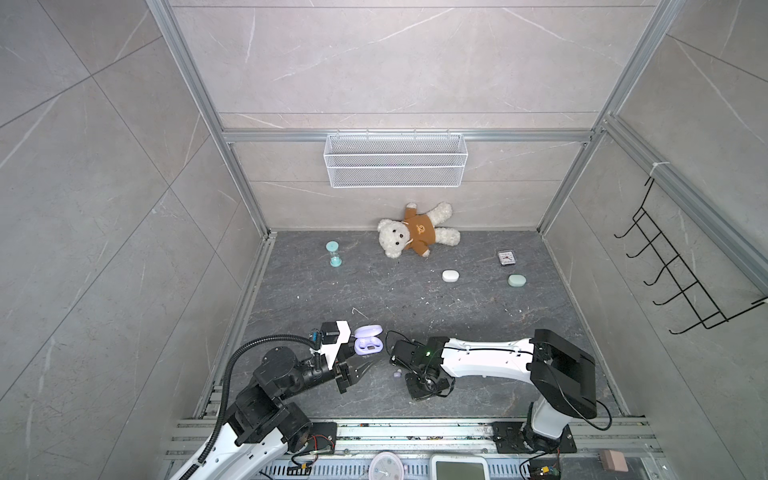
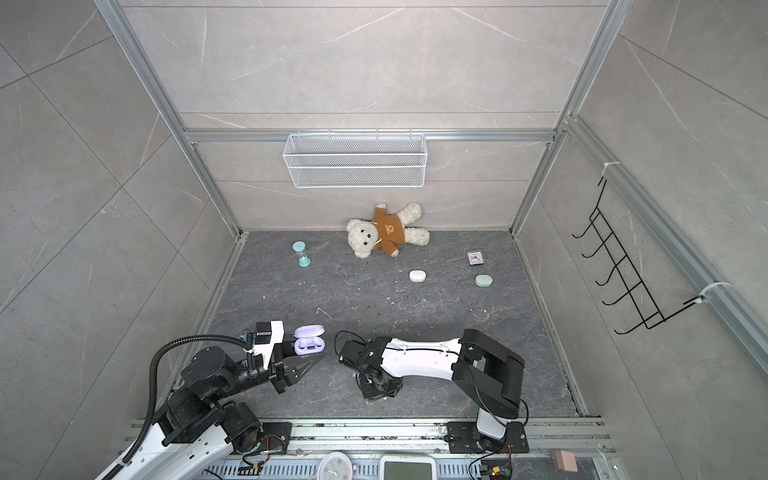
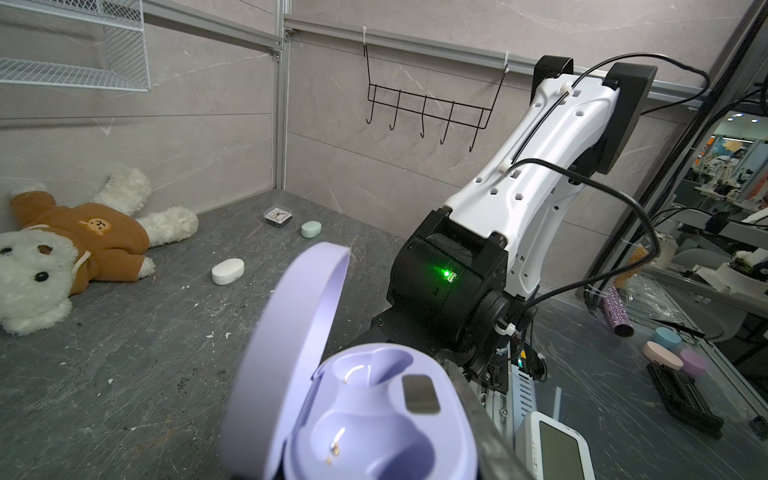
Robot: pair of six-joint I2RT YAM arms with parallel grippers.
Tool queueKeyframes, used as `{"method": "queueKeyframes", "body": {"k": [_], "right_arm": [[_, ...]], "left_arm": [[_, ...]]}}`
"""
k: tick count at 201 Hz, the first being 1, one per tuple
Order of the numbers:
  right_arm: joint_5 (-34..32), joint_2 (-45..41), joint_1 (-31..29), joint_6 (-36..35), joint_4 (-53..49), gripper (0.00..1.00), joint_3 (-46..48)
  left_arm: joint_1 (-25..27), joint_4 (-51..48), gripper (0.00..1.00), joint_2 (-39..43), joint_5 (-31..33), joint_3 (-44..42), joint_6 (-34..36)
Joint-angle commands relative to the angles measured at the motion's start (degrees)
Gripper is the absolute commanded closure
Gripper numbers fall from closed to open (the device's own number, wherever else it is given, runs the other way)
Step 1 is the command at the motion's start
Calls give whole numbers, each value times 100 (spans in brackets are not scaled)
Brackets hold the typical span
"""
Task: Insert the wireless bluetooth earbuds into the charging case
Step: 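Lift the earbud toward the case while the left gripper raises the case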
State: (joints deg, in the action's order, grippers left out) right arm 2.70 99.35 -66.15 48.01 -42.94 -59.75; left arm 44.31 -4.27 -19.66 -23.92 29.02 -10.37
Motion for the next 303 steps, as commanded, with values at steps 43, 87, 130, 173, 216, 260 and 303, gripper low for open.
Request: {"method": "queueKeyframes", "body": {"k": [43,87,130,173,216,260,303], "right_arm": [[-270,-1121,454,-8,-428,81,207],[-280,-2186,1057,-268,-791,81,108],[-6,-3168,1735,-566,-1055,81,-277],[354,-3618,2238,-842,-1437,81,-1129],[924,-3592,2652,-1149,-1616,80,-2266],[1586,-3273,2897,-1206,-1502,80,-3305],[1968,-3151,2912,-1173,-1050,80,-3561]], "left_arm": [[-10,1020,85,-672,-13,-27,-150],[-11,1940,86,-1566,-129,60,-175],[-19,3220,87,-2739,-250,201,-102],[-342,4574,88,-4130,-1065,700,-367],[-424,5267,88,-5134,-1814,1343,-593],[-424,6158,88,-5802,-2405,1749,-1114],[-423,6535,88,-6069,-2656,1937,-1395]]}}
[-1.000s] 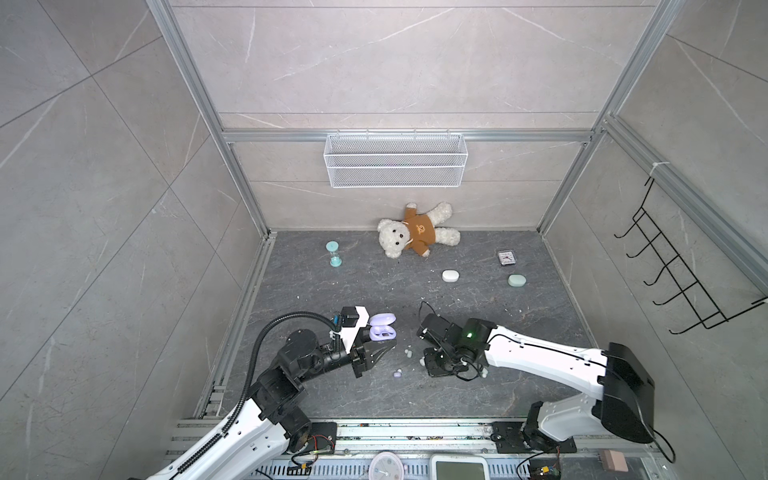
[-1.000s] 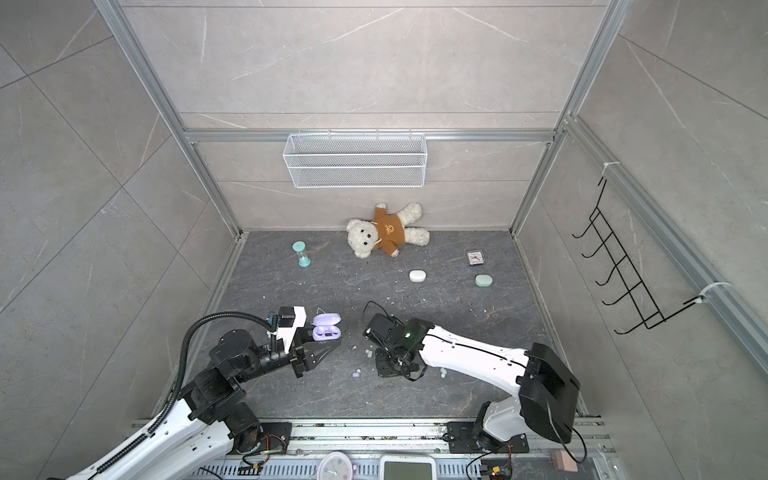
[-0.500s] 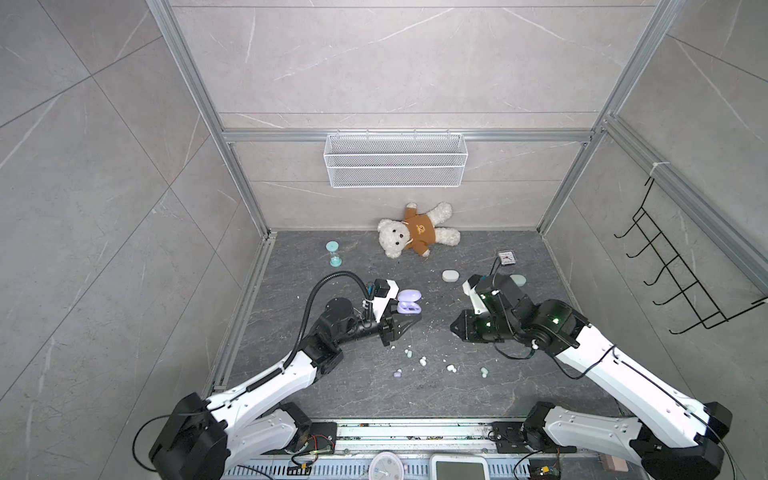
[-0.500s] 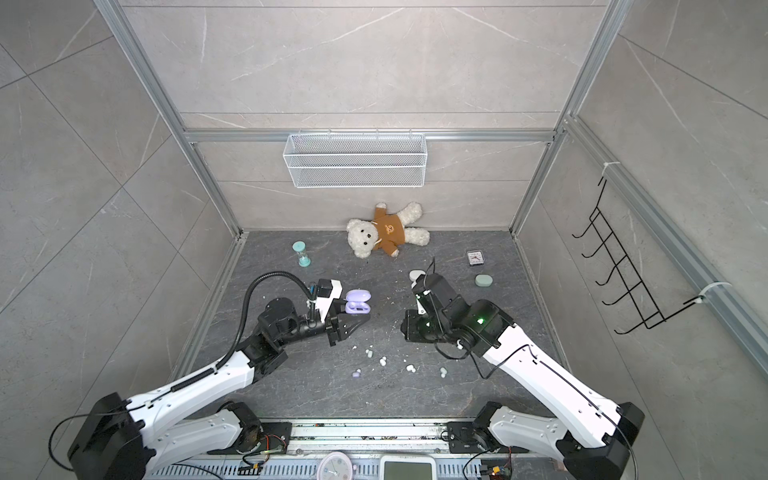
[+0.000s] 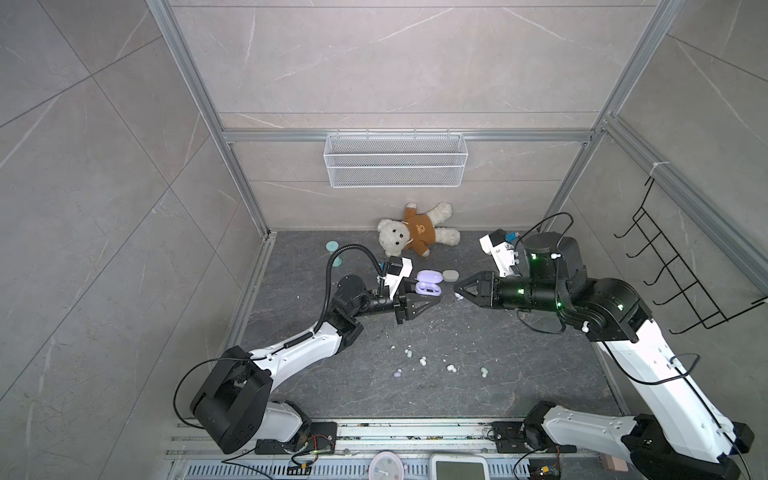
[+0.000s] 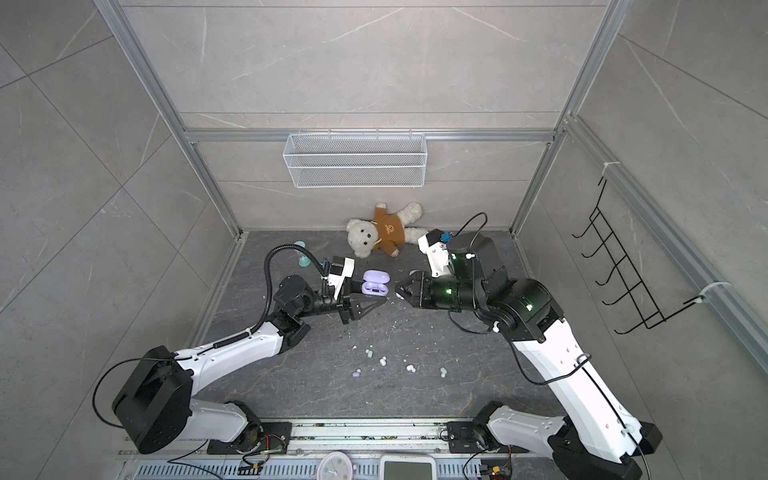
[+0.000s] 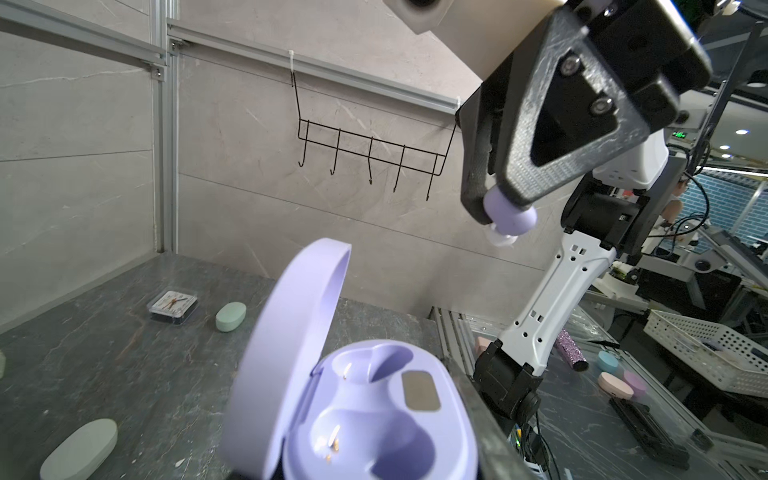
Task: Insert the wireless bluetooth earbuds into the charging case
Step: 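Lift the earbud toward the case while the left gripper raises the case, then press the lavender earbud down into the case slot with the right gripper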
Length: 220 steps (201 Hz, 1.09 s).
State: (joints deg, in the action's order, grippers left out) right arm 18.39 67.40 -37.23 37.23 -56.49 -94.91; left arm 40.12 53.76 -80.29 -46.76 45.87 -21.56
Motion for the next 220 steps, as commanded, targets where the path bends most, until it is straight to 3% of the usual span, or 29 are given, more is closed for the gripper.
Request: {"method": "queueKeyframes", "body": {"k": [1,90,220], "right_arm": [[405,36,22,-95,340,80,-32],[945,122,16,-128,947,80,203],[782,101,-66,-174,1046,80,477]], "left_arm": [[-4,728,88,-5,-374,250,-281],[93,1144,87,66,-613,329,-695],[203,1205,87,221,-610,377,-849]]}}
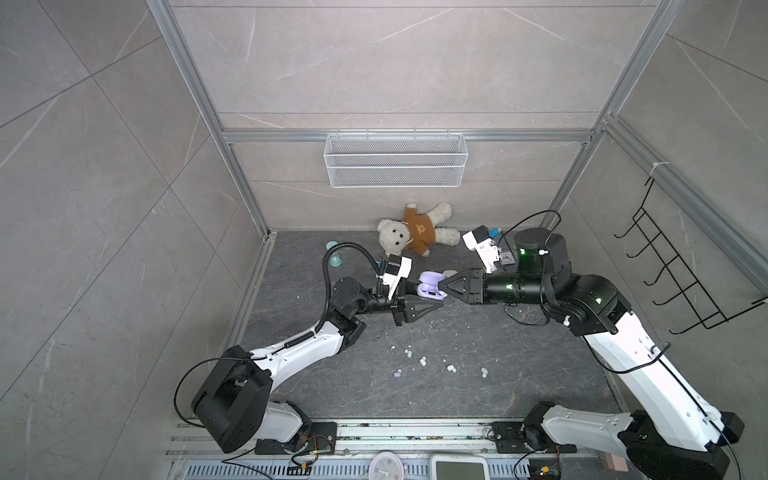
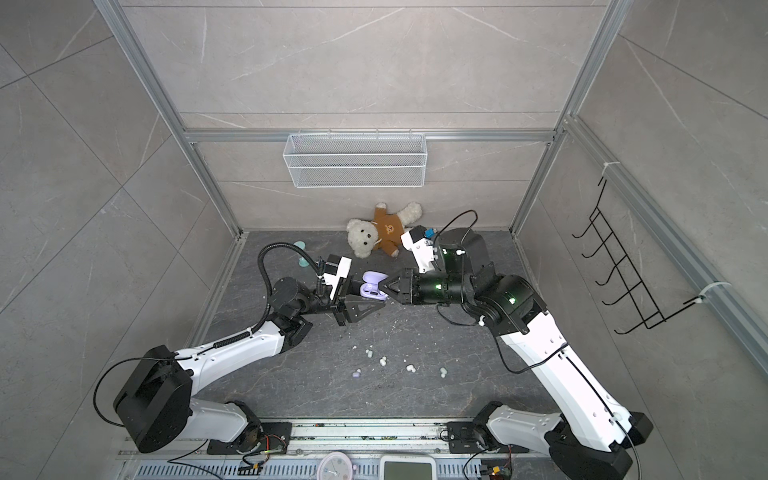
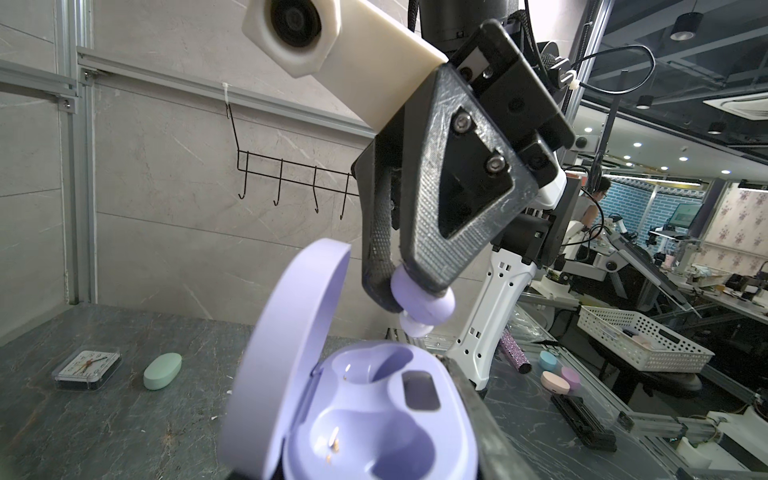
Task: Insert the wireless bluetooth earbuds into the charging case
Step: 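Press the lavender earbud down into the case slot with the right gripper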
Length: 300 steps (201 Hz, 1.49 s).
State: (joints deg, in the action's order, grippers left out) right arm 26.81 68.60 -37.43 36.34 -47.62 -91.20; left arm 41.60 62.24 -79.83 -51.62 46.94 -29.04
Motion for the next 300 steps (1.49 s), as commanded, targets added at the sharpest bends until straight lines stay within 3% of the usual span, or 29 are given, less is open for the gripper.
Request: {"method": "queueKeyframes", "body": {"k": [1,176,300], "right_arm": [[-61,-21,-46,-79,162,80,113],[-276,101,-124,-144,-139,78,33],[-487,104,-143,-248,-476,43,-280]], "left_arm": [[56,358,87,172,-127,275,-98],[111,413,87,274,-88,228,-135],[111,284,87,323,-54,164,-70]]}}
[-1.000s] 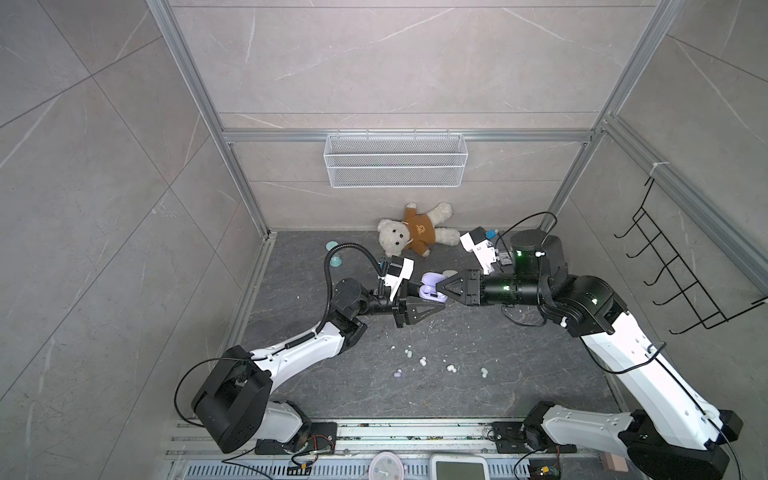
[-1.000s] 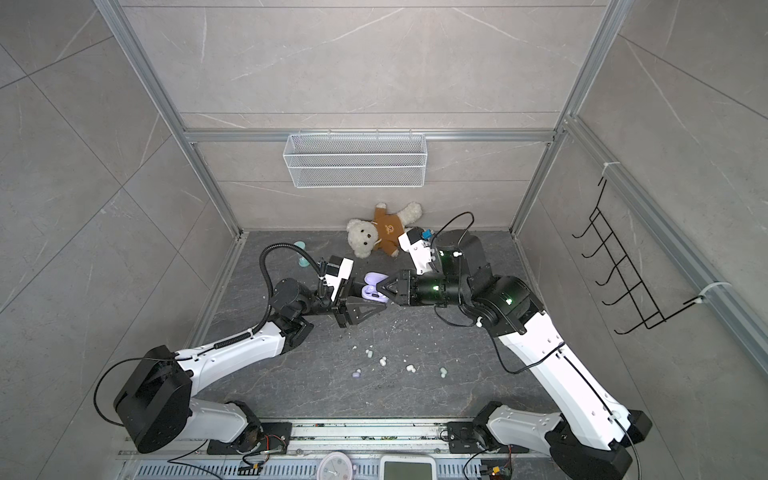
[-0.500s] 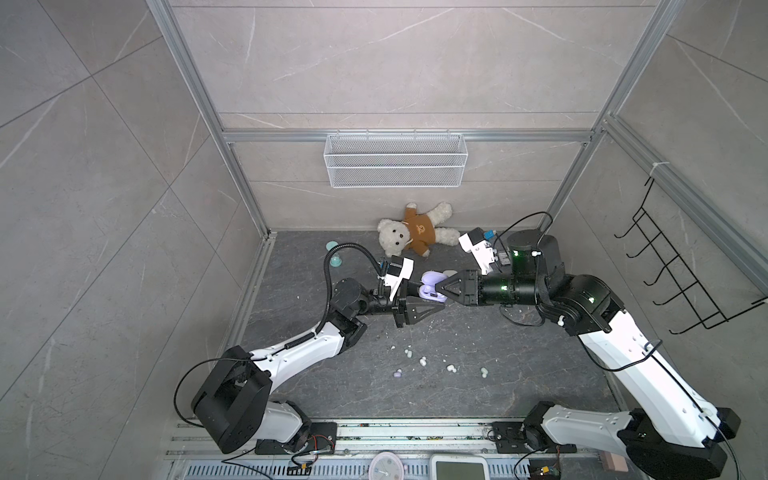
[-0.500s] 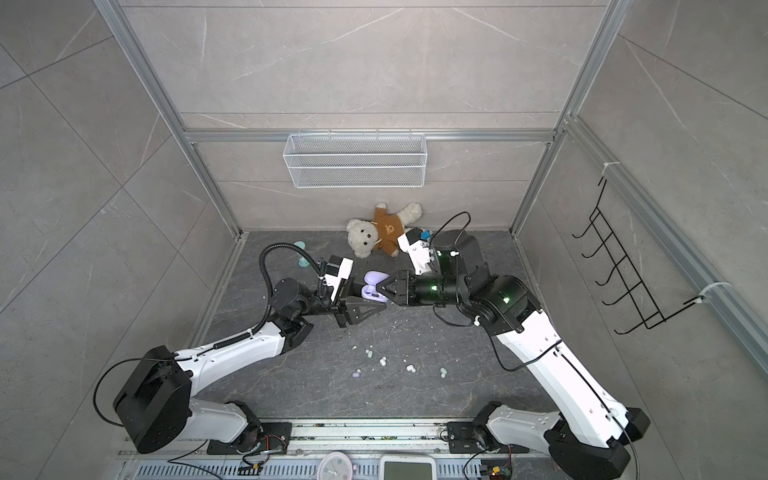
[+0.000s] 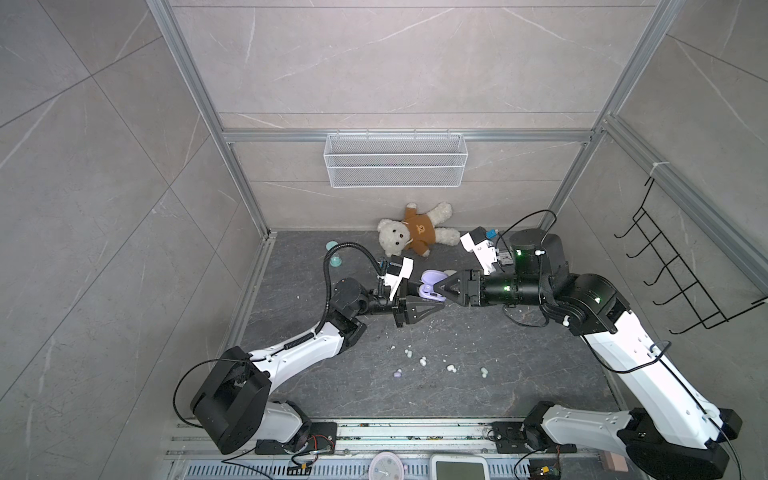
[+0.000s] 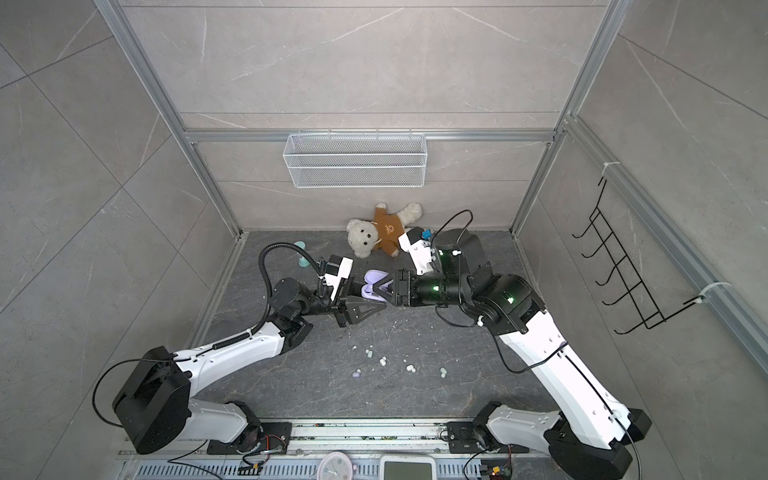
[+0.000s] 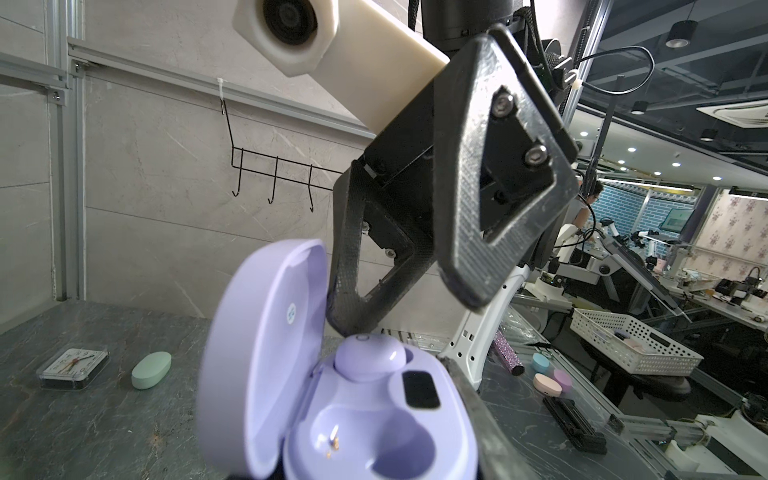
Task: Insert the wireless bluetooth earbuds into the charging case
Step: 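Press the lavender earbud down into the case slot with the right gripper, then open the right gripper and withdraw it while the left gripper lowers the case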
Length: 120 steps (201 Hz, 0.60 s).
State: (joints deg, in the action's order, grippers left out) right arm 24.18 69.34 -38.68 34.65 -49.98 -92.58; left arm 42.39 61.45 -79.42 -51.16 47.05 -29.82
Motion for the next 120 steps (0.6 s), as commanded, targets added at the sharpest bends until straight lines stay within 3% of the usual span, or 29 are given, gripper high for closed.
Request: {"method": "queueKeyframes", "body": {"k": [1,68,120], "right_arm": [[-228,28,-18,-81,-240,43,-144],[-214,-144,-253,-64,-694,40,-374],[-505,-515,-407,149,-790,35,86]], "left_arm": [[32,365,87,275,-98,150,10],[-20,-418,87,590,315,-413,522],[-52,-1470,87,1533,713,-875,913]]}}
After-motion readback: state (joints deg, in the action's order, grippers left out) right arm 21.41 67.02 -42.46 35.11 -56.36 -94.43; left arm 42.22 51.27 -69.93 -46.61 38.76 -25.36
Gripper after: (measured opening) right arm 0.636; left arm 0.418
